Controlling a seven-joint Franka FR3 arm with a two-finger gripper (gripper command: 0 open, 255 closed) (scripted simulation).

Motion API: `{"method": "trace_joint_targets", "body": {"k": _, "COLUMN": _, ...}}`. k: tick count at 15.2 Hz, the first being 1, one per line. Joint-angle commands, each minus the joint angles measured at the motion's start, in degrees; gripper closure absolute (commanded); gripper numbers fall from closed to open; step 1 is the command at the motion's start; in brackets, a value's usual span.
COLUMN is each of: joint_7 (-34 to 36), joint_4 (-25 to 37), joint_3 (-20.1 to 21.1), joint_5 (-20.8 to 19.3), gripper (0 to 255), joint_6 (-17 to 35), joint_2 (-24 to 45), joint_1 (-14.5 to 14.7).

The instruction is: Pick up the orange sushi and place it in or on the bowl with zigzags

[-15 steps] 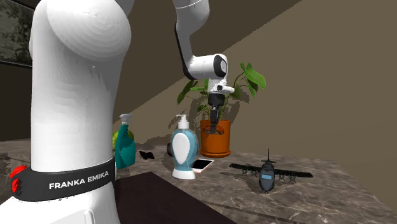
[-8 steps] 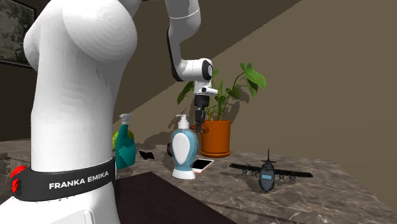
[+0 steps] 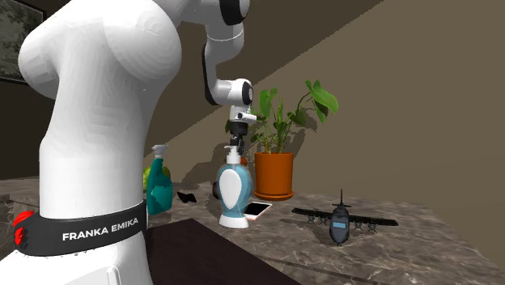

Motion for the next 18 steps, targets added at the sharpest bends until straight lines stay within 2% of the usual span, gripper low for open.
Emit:
{"method": "trace_joint_targets", "body": {"k": 1, "joint_7": 1.78, "joint_4": 2.65, "joint_3": 0.03, "joint_5": -0.58, "gripper": 255, "joint_6": -0.29, "joint_2": 2.35, "joint_1": 1.83}}
{"method": "trace_joint_targets", "body": {"k": 13, "joint_7": 2.27, "joint_4": 1.35, "joint_3": -1.12, "joint_5": -2.06, "gripper": 255, "joint_6": 6.07, "joint_2": 7.53, "joint_1": 2.55}}
{"method": "trace_joint_targets", "body": {"k": 18, "joint_7": 2.28, "joint_4": 1.34, "joint_3": -1.16, "joint_5": -2.11, "gripper": 255, "joint_6": 6.24, "joint_2": 7.70, "joint_1": 2.58}}
